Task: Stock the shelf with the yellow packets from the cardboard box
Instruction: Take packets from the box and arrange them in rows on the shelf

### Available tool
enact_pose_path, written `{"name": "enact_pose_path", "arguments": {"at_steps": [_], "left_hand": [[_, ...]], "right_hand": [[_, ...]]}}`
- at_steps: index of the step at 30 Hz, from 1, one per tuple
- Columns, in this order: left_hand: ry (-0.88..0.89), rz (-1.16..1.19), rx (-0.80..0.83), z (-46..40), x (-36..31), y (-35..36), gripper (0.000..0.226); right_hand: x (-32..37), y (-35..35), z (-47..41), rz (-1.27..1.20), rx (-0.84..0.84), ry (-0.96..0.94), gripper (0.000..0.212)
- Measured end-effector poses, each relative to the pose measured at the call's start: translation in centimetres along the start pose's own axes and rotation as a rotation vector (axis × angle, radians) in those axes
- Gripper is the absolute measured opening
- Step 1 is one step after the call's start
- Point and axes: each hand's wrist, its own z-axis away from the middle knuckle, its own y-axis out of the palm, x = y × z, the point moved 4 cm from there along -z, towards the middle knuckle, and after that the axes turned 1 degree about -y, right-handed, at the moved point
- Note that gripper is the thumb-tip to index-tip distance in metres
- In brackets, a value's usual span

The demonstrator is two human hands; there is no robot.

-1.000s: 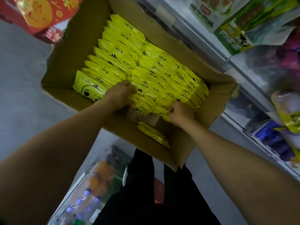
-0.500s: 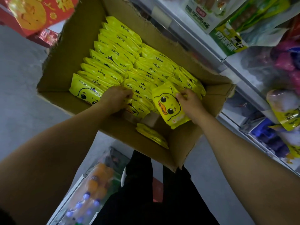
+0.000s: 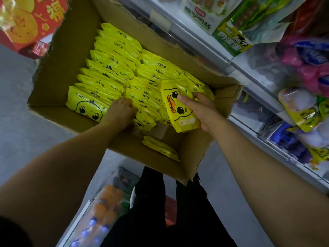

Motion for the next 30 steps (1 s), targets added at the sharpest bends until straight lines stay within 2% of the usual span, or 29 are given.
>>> {"name": "enact_pose_path", "arguments": {"at_steps": [5, 11, 14, 20, 27, 30], "left_hand": [[-0.108, 0.26, -0.097, 0.7, 0.7, -0.2, 0.048], [-0.144, 0.285, -0.005, 0.4, 1.2, 0.0, 0.064], [-0.136, 0.306, 0.033, -0.3, 1.5, -0.1, 0.058], [-0.037, 0.038, 0.081, -0.4, 0.4, 0.5, 0.051], [-0.043, 0.155, 0.127, -0.7, 1.0, 0.3, 0.04], [-0.052, 0.168, 0.152, -0.6, 1.1, 0.3, 0.049]], "right_hand": [[-0.2, -0.2, 0.4, -0.031, -0.031, -0.024, 0.046], [-1.1, 0.6, -0.2, -0.054, -0.03, -0.014, 0.05], [-1.3, 0.8, -0.2, -0.066, -0.024, -0.012, 0.046], [-1.3, 0.2, -0.4, -0.014, -0.035, -0.005, 0.048], [-0.8, 0.3, -0.8, -0.005, -0.049, -0.003, 0.045], [-0.9, 0.7, -0.8, 0.002, -0.031, 0.013, 0.034]]}}
